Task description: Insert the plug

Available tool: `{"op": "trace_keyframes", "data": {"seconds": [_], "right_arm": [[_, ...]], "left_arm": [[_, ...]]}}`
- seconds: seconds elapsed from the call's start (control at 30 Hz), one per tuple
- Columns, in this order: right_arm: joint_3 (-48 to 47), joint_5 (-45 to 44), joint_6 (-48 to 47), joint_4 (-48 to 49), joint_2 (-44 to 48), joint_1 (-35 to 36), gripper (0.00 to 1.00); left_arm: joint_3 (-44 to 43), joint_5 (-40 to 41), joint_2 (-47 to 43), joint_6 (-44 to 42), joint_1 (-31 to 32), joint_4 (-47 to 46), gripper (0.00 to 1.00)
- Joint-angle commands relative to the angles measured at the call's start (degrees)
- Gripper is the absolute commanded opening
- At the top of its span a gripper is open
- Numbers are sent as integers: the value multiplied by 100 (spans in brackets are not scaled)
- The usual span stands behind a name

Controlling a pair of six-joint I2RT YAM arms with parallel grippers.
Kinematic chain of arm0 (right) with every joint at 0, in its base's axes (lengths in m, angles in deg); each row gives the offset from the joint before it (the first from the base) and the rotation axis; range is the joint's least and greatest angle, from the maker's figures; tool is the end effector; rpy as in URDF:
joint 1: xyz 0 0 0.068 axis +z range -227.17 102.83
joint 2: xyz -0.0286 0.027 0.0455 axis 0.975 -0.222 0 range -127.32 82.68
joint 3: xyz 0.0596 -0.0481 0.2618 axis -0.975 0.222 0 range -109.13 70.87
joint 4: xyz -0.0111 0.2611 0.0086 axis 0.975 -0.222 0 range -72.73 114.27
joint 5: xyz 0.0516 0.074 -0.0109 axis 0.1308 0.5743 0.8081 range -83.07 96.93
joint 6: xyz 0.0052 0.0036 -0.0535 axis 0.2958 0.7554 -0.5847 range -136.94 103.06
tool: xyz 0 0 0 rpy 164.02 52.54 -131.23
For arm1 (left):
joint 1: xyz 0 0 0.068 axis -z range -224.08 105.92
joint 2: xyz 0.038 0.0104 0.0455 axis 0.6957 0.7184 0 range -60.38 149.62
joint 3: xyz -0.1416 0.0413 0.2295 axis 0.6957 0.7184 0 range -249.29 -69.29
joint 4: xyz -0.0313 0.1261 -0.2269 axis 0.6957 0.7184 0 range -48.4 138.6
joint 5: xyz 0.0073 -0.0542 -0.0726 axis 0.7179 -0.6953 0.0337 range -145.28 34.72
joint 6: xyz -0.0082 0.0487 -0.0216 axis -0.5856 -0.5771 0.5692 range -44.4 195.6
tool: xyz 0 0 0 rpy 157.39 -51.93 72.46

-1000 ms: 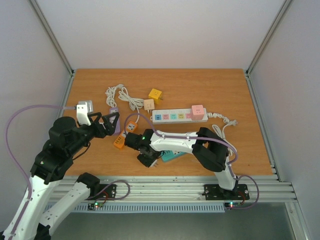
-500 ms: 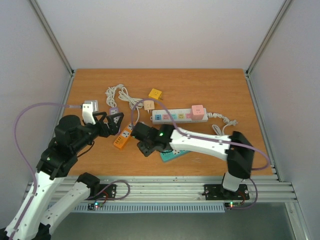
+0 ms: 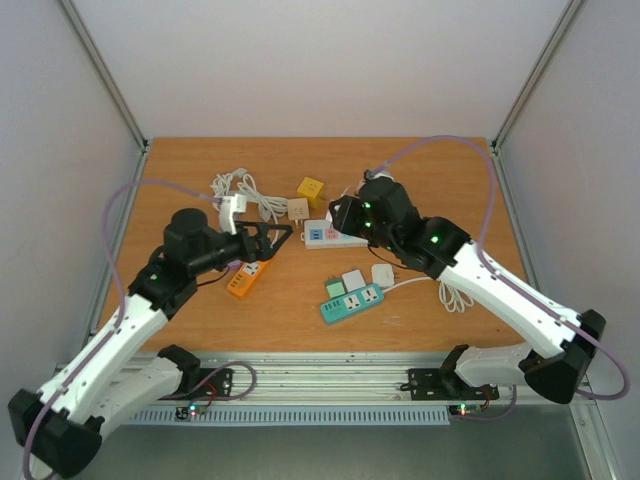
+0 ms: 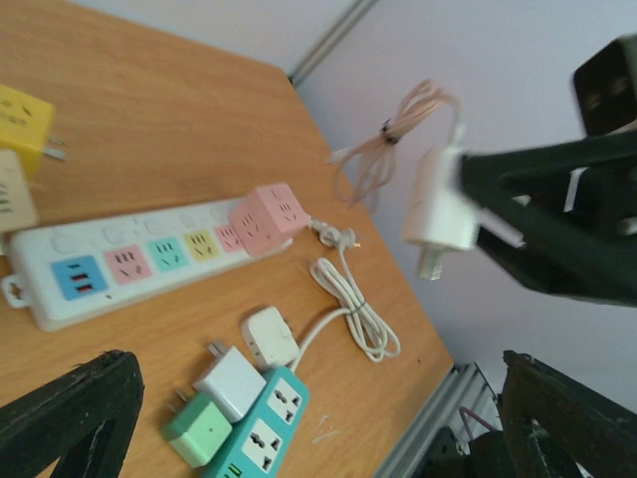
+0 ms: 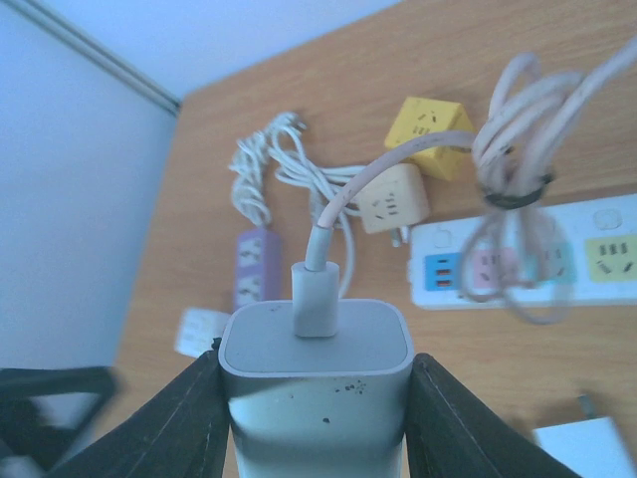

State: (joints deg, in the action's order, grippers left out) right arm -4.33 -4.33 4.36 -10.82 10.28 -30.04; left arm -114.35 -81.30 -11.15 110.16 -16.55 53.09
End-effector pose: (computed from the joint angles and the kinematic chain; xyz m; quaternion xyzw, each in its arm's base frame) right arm 0.1914 0.1960 0.3788 -0.1486 0.8602 0.1989 0.4454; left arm 0.1688 -0.1055 0.3269 0.0881 0.7833 -0.4573 0.4118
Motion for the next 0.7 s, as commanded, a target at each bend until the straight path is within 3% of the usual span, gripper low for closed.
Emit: {"op": "trace_keyframes", "data": {"seconds": [0.0, 0.2, 0.67], "right_arm": [[191, 263, 1151, 306, 392, -54, 47], [383, 685, 1648, 648, 529, -63, 48], [578, 1557, 1992, 965, 375, -59, 48]], "left_arm": [[-38, -183, 446, 114, 412, -1078, 97], [-49, 44, 904, -81, 950, -2066, 93], [-251, 680, 1488, -96, 1340, -2257, 62]]}}
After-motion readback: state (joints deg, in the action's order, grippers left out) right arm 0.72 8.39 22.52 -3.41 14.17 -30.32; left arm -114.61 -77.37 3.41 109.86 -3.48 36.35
